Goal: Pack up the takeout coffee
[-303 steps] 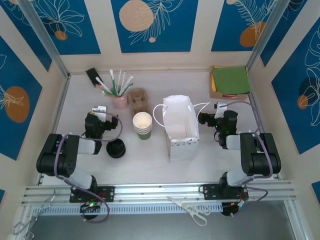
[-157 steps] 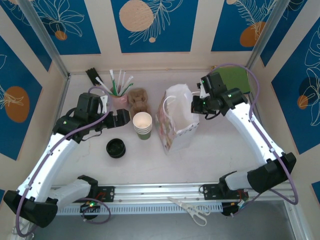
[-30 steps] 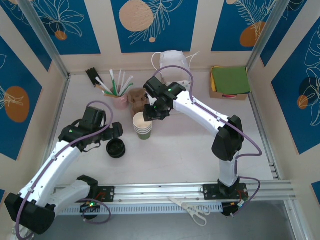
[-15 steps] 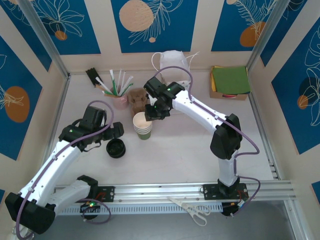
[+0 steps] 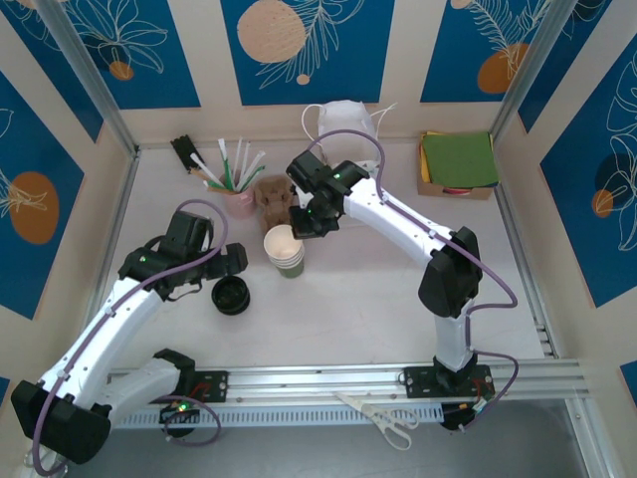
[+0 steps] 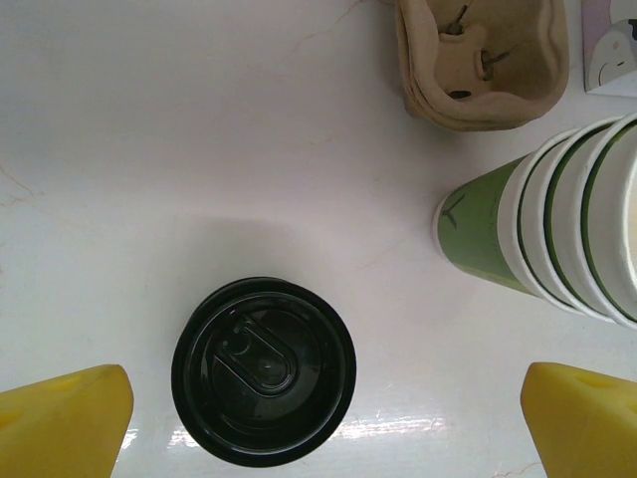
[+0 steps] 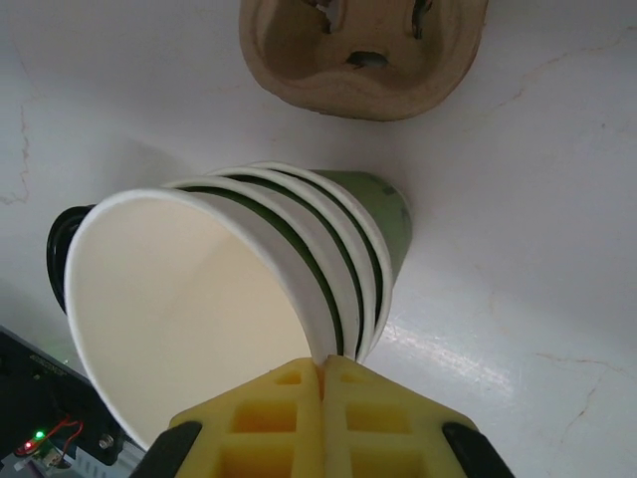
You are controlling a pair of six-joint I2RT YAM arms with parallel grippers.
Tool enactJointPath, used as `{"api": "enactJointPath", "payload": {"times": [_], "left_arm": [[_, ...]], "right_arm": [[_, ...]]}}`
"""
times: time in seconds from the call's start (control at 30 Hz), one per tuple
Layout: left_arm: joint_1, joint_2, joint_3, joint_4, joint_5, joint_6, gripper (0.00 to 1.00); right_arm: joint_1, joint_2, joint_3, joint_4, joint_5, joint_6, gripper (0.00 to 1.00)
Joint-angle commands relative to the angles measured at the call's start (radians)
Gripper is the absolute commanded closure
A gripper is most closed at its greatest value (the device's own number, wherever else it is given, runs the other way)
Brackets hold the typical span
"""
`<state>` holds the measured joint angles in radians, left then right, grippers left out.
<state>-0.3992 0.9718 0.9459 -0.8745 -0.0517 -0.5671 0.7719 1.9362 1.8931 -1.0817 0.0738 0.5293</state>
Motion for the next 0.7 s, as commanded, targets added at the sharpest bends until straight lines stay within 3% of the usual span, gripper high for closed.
{"api": "enactJointPath", "payload": {"times": [0.0, 0.67], "left_arm": [[0.006, 0.001, 0.043, 0.006, 0.024, 0.015, 0.0], [0.005, 0.039, 0.133, 0.034, 0.136, 0.02, 0.0]], "right_arm": [[0.004, -0.027, 0.045, -0.026, -0.026, 0.007, 1.0], [-0.034, -0.198, 0.029, -0.025, -0.052, 0.072, 1.0]]}}
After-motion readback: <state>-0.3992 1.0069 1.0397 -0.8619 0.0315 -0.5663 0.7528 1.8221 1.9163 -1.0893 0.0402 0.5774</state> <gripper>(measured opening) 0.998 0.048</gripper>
